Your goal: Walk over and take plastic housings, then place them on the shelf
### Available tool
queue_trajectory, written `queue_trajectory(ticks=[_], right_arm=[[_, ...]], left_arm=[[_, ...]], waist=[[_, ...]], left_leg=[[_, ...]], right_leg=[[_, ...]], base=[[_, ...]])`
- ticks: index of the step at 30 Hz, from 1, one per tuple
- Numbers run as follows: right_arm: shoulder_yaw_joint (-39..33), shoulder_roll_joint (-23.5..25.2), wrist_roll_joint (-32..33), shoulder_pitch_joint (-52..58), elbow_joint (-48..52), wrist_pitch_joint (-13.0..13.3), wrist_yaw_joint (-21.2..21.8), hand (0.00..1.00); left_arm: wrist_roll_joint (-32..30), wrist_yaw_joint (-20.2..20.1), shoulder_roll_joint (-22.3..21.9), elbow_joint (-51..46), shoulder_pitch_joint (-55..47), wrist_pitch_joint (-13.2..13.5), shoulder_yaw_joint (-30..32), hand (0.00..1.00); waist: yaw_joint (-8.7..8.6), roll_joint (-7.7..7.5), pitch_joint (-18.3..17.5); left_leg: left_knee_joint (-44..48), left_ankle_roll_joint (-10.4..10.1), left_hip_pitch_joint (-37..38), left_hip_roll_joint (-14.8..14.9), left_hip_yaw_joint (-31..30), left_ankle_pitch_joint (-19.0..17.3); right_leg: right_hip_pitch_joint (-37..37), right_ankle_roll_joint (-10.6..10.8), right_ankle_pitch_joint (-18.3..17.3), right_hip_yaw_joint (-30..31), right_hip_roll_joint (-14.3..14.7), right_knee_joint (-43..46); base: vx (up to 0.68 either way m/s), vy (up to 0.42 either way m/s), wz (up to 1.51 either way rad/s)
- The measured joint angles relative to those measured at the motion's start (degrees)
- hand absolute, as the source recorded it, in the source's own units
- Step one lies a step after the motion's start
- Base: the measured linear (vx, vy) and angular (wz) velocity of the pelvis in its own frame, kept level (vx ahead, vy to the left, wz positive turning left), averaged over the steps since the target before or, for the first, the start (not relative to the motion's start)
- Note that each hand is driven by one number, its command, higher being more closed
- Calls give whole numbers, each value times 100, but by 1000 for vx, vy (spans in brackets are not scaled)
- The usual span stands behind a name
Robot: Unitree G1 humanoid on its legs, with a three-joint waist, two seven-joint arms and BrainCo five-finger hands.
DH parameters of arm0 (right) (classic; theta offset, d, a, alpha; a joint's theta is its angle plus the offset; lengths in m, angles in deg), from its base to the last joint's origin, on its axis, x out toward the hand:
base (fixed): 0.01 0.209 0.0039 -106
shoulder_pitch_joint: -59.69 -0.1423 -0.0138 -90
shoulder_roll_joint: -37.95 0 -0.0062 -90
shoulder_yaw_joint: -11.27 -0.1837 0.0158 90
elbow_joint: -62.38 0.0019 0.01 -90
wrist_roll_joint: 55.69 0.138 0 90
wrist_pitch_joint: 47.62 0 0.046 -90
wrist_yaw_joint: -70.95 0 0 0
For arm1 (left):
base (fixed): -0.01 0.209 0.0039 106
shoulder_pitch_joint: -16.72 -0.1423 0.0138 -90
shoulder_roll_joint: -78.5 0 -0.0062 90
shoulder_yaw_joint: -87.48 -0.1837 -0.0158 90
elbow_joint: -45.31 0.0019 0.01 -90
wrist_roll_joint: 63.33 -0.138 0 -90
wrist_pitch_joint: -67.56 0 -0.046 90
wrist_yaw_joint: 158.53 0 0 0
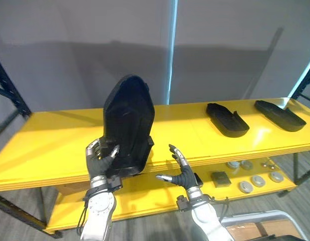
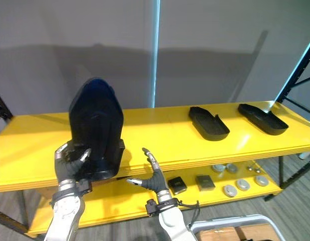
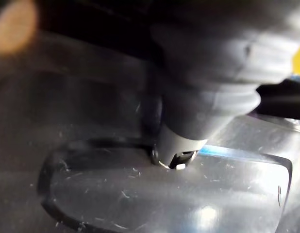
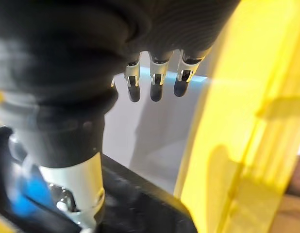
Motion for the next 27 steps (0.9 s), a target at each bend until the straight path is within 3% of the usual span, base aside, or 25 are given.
queue_trajectory(ticks=[2, 7, 10, 11, 15, 20, 27], right_arm=[[-141, -248, 134, 189, 396, -1, 138, 0], [-629, -333, 514, 687, 1281, 11, 270, 0], [-774, -364, 665, 978, 1390, 12, 303, 0], [-766, -373, 729, 1178, 1473, 12, 349, 0], [-714, -420, 760, 1490, 1501, 4, 408, 0], [118, -780, 797, 1621, 1496, -41, 486, 0], [727, -852, 776, 1537, 1482, -127, 684, 0]], left_arm=[[322, -11, -48, 518, 490, -158, -28, 100], [1017, -91, 17, 907, 991, -195, -18, 100], [1633, -98, 197, 1194, 1345, -211, -20, 100], [2044, -94, 313, 1348, 1571, -218, -24, 100], [2716, -103, 590, 2056, 2343, -222, -320, 100], [3562, -260, 951, 3332, 3521, -363, -940, 100], [3698, -348, 1117, 4911, 4623, -686, -1105, 100]], waist=[[-165, 29, 65], [-326, 64, 87], [-460, 64, 87], [-471, 68, 90], [-535, 102, 141], [-711, 109, 403], [-802, 110, 762]], left_leg=[[-8, 78, -96, 46, 625, 162], [-419, 93, 10, 9, 840, 329], [-547, 92, 13, 5, 1059, 329], [-591, 87, 10, 12, 1189, 333], [-619, 86, -1, 10, 1327, 339], [-644, 84, -93, -14, 1439, 407], [-646, 107, -166, -30, 1459, 485]], right_leg=[[-4, -16, -10, -227, -57, 1], [-68, -22, -18, -208, -113, -87], [-151, -31, 6, -146, -90, -148], [-230, -31, 44, -38, -77, -163], [-257, -32, 168, 102, -73, -318], [-262, -34, 367, 192, -89, -616], [-326, -38, 392, 220, -99, -636]], base=[[48, -72, 38], [8, 17, 0], [-37, 46, -14], [-31, 32, -31], [7, 36, -24], [21, 5, -8], [3, -1, -1]])
